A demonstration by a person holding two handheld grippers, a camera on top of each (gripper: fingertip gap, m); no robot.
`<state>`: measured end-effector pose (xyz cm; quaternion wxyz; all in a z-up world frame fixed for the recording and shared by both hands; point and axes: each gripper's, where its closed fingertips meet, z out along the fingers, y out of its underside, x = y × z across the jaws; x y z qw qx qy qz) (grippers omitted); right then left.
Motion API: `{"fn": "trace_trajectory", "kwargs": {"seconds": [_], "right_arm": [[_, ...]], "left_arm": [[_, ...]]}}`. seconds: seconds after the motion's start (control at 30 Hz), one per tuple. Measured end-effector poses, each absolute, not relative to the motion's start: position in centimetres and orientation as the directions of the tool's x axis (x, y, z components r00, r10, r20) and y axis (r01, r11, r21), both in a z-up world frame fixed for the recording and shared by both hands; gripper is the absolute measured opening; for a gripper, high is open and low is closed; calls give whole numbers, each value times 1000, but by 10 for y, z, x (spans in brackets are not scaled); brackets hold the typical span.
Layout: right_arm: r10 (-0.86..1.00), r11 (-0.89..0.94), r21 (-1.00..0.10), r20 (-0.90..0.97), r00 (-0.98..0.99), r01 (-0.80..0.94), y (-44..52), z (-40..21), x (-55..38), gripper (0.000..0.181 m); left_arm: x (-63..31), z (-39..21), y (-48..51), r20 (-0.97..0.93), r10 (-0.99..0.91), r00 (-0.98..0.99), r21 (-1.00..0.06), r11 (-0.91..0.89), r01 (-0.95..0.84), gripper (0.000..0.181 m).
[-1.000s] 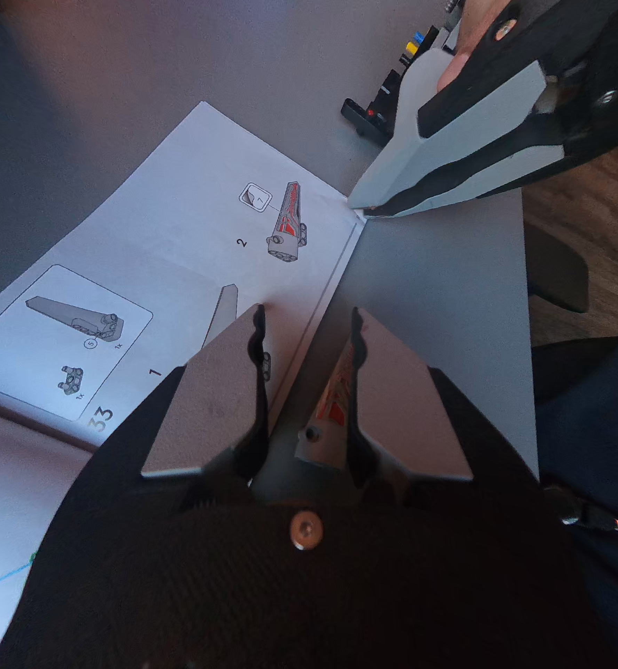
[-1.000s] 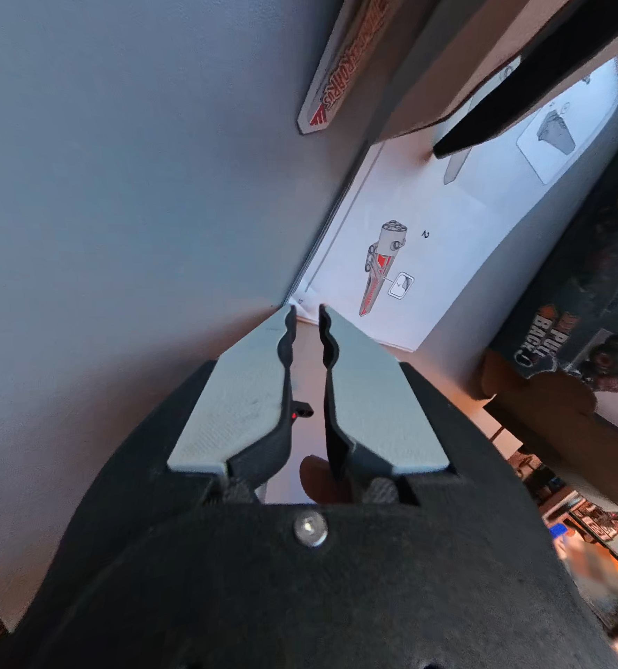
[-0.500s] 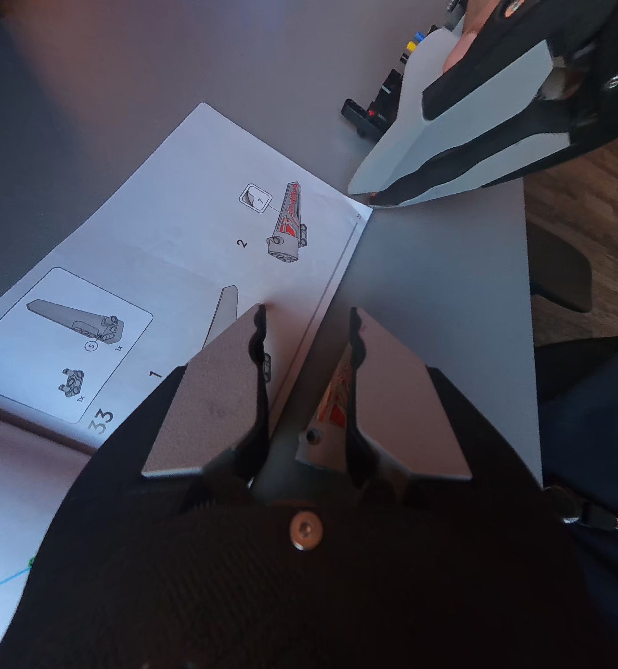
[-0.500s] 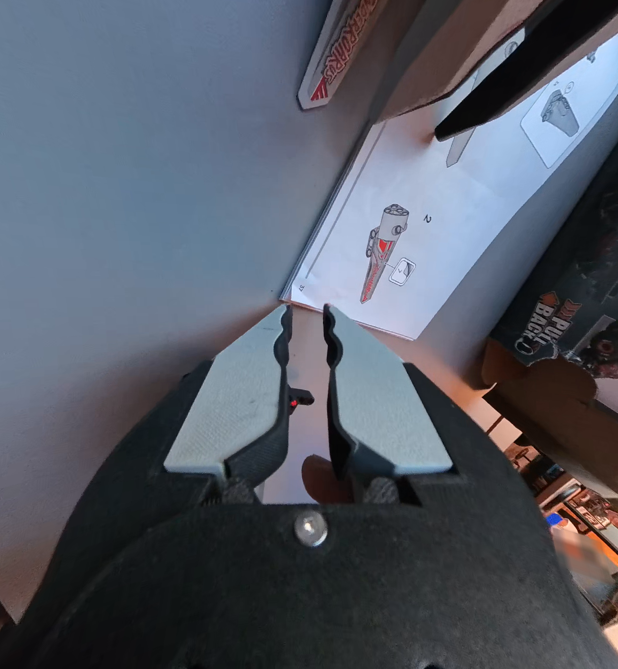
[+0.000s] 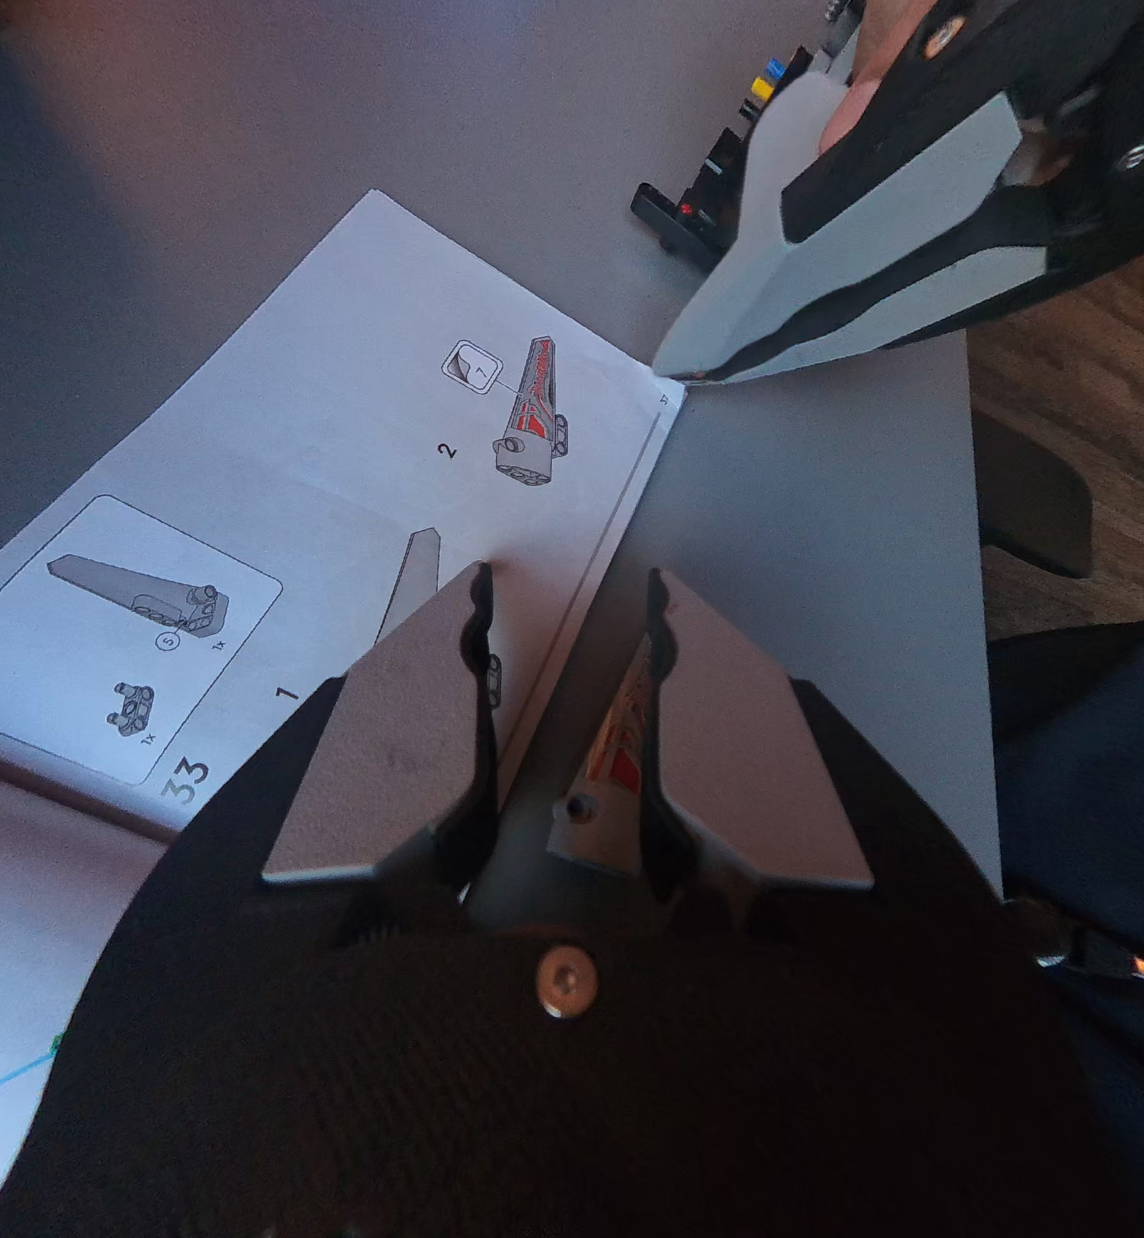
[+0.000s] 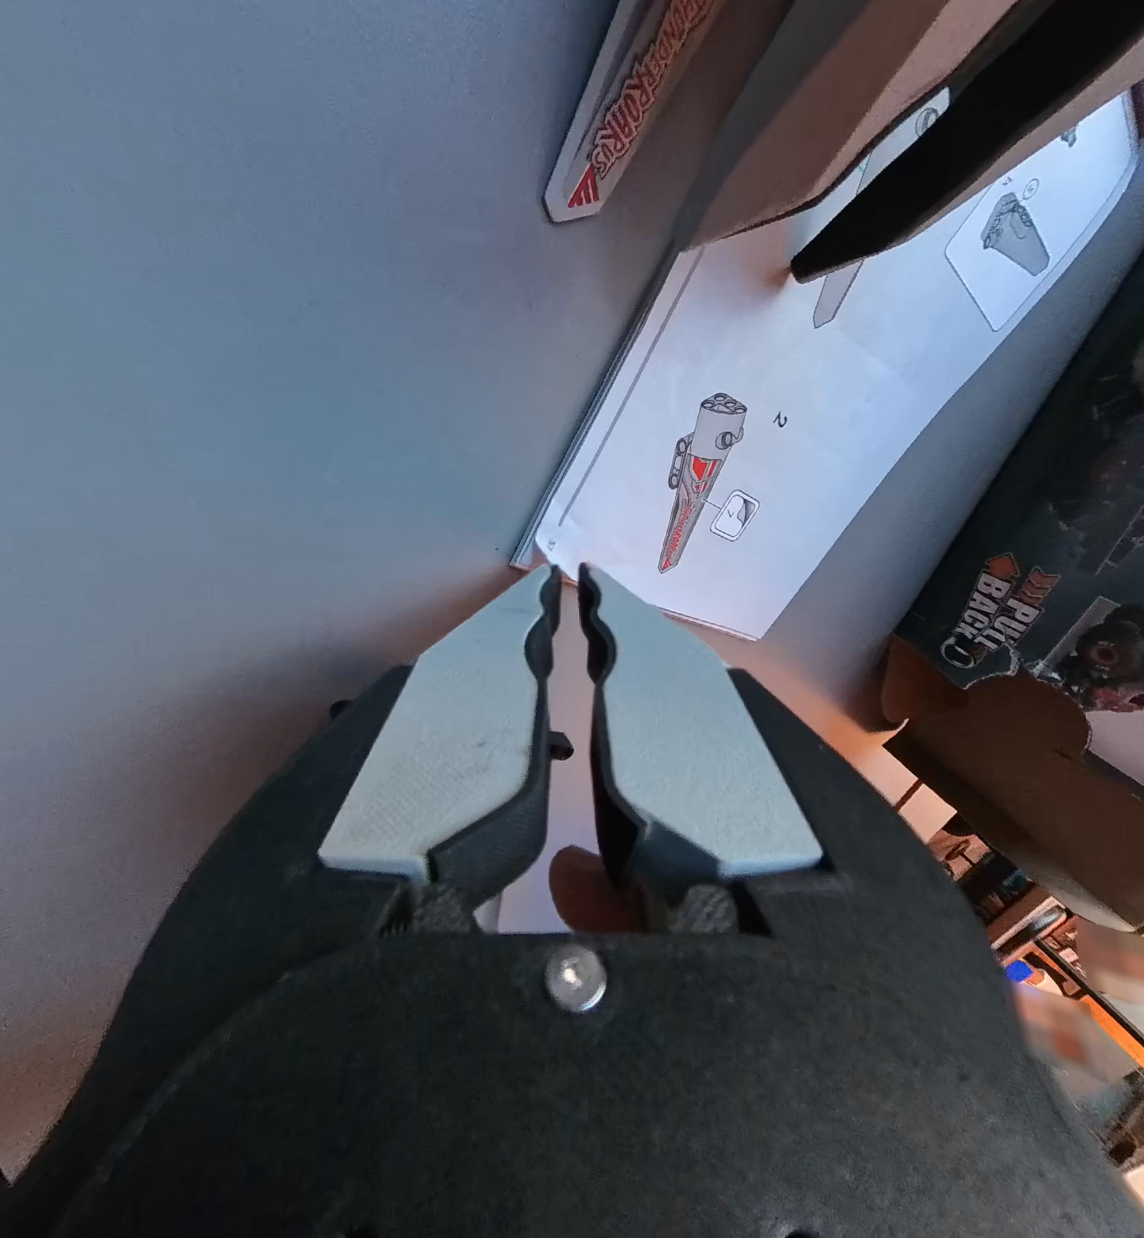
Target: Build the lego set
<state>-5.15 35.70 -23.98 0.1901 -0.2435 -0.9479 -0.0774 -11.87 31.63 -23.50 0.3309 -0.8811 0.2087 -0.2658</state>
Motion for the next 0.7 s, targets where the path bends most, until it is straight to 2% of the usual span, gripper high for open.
{"fn": "trace_trajectory", "kwargs": {"seconds": [0.03,0.47,0.57,0.7], "right_arm": [[427,872,56,397,-812,486,357,-241,-51,0],[426,878,46,378,-822,477,353,-242,-49,0],[456,867,-6,409,-790,498,353,-229,-55,0],[512,847,-147,483,-710,511,349,-195,-72,0]], "left_arm": [[-119,-235,316,331,-543,771,-694,-694,-191,43],[-117,-234,315,340,-547,765,-691,-697,-191,46],[-111,-219,316,331,-575,748,-734,-655,-178,47],[-99,-194,318,249,-628,737,-811,-551,-196,54]]}}
